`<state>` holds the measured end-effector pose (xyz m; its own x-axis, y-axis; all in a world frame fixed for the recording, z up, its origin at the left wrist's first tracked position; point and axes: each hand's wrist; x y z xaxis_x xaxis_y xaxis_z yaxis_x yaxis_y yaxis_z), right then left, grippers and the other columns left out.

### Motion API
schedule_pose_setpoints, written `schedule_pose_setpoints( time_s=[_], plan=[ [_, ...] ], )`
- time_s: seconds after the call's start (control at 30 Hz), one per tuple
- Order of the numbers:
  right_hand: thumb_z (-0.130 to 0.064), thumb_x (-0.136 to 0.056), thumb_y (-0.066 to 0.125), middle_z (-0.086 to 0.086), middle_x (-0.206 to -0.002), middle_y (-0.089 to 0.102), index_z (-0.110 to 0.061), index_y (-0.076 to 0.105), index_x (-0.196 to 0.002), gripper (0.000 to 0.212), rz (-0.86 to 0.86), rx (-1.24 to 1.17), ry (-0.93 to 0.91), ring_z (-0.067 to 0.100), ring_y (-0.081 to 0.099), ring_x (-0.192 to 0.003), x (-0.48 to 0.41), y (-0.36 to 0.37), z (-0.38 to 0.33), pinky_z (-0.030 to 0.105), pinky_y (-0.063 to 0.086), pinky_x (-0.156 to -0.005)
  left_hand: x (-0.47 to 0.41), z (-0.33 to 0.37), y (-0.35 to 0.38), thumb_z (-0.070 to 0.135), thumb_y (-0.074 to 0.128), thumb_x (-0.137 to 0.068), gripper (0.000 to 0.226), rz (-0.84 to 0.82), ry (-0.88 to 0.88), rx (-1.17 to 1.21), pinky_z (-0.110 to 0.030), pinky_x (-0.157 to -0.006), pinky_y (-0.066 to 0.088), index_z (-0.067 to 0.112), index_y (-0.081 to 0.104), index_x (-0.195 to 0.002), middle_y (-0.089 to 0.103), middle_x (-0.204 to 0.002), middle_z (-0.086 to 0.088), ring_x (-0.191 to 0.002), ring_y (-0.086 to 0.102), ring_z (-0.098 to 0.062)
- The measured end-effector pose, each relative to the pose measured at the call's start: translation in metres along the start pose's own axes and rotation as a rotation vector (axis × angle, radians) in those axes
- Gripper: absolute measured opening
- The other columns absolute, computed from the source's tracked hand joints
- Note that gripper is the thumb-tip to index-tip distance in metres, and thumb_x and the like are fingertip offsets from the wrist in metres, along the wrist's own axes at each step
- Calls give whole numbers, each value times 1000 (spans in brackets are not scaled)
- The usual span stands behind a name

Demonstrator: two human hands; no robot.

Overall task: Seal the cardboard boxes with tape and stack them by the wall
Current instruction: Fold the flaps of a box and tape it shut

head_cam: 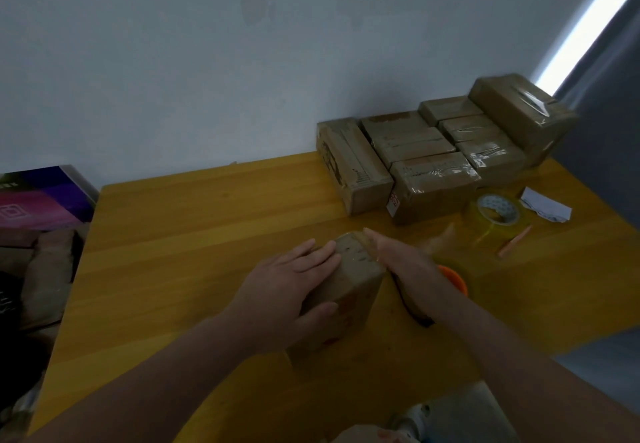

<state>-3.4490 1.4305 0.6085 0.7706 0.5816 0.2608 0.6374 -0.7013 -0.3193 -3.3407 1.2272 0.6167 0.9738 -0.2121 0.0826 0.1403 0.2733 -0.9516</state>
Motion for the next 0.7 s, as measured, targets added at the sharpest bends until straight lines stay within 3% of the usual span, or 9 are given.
schedule_pose_setpoints(
  time_s=[0.07,0.13,0.23,0.3,0.47,0.6,0.7],
  plan=[
    [-85,-70,48,-12,-160,17,-37,17,-152,99,-173,183,-81,7,17,-145,8,2,4,31,25,-116,1,2,4,69,21,-84,72,64,-7,53,-27,-110,13,40,17,-149,3,-152,29,-141,-2,4],
    [-87,-65,53,-19,-161,-3,-39,-3,-153,115,-233,418,-105,2,2,-146,10,1,2,41,15,-121,2,2,7,69,28,-83,71,115,-9,100,-28,-111,18,38,30,-147,16,-150,28,-140,7,5],
    [-82,-64,56,-19,-158,-22,-31,-15,-152,124,-230,767,-204,4,-11,-147,8,2,-6,37,5,-122,3,1,8,65,39,-81,69,193,-3,139,-28,-109,24,30,47,-140,39,-146,19,-136,22,1],
    [-82,-66,56,-13,-157,-28,-25,-20,-151,128,-214,976,-252,9,-16,-147,8,0,-10,36,2,-122,4,1,9,62,45,-81,66,238,10,149,-30,-106,29,25,54,-134,50,-140,13,-133,32,-4],
    [-76,-73,58,-4,-155,-35,-20,-25,-149,127,-211,1281,-260,19,-26,-145,8,4,-22,48,-3,-121,1,2,10,60,48,-80,62,262,10,133,-30,-101,34,23,60,-129,57,-134,8,-129,43,-10],
    [-73,-74,60,-7,-147,-39,-20,-26,-148,126,-241,1294,-247,16,-34,-137,10,9,-24,49,-5,-120,2,3,9,61,46,-80,63,243,-3,137,-27,-101,32,24,59,-129,56,-134,10,-129,45,-11],
    [-69,-75,63,-13,-149,-32,-24,-21,-151,122,-262,1282,-270,15,-32,-138,13,0,-23,47,-6,-121,1,4,6,62,43,-79,64,236,-10,150,-22,-102,27,26,58,-130,54,-136,12,-128,37,-2]
  ],
)
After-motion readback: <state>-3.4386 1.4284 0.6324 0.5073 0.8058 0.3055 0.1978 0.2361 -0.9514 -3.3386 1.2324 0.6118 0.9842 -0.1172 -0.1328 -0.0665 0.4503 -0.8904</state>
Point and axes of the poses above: each hand's wrist, its own x-axis away from the middle knuckle, its own y-axis out of the palm, z = x × y
